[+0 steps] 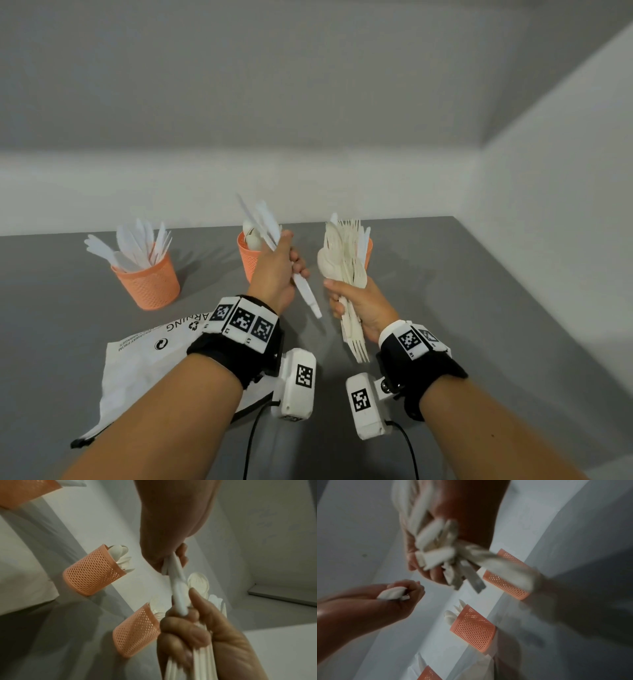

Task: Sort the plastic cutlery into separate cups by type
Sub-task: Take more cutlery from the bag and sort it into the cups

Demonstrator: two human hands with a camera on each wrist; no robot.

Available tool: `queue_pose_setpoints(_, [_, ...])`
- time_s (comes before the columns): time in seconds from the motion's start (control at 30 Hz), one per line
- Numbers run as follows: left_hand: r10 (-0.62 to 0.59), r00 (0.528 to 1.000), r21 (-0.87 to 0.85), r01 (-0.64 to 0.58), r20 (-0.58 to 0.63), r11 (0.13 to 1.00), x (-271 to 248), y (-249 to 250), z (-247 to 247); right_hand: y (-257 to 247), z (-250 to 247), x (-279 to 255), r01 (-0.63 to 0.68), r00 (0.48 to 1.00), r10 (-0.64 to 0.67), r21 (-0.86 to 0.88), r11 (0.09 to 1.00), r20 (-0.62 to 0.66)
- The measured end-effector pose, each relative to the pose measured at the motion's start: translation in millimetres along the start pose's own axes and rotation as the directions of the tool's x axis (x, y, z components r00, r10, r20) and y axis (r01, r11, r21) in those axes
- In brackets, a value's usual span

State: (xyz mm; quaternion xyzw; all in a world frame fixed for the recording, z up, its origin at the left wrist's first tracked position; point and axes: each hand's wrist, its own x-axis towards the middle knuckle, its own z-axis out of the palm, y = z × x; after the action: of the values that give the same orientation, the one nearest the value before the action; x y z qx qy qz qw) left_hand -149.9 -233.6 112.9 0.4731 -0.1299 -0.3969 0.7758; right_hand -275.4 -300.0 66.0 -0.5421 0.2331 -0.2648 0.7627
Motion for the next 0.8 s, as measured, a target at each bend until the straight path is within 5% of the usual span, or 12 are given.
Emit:
queue_pose_setpoints(0.17, [-0.043,0.991,0.324,0.0,0.125,0.946,-7,-7,5,-7,-5,0,-0.073,0.993,0.057,0.169,0.983,0.1])
queue_pose_setpoints(0.33, [-0.139,0.97,0.31,0.073,0.199,0.948,-4,5,14,-2,-14,-1,-0.175,0.946,0.074,0.305,0.936,0.317])
queue_pose_setpoints(0.47, [-0.303,0.894,0.407,0.155,0.33,0.9,-3,8,17,-3,-18,0,-0.256,0.87,0.049,0.363,0.896,0.491])
queue_pose_setpoints(0.67, [-0.091,0.974,0.502,-0.026,0.206,0.865,-1,-1,23,-6,-24,2,-0.298,0.849,0.095,0.323,0.898,0.52])
queue_pose_setpoints(0.8, [-0.089,0.985,0.499,0.004,0.146,0.866,1,4,22,-6,-22,3,-0.318,0.827,0.169,0.2,0.927,0.536])
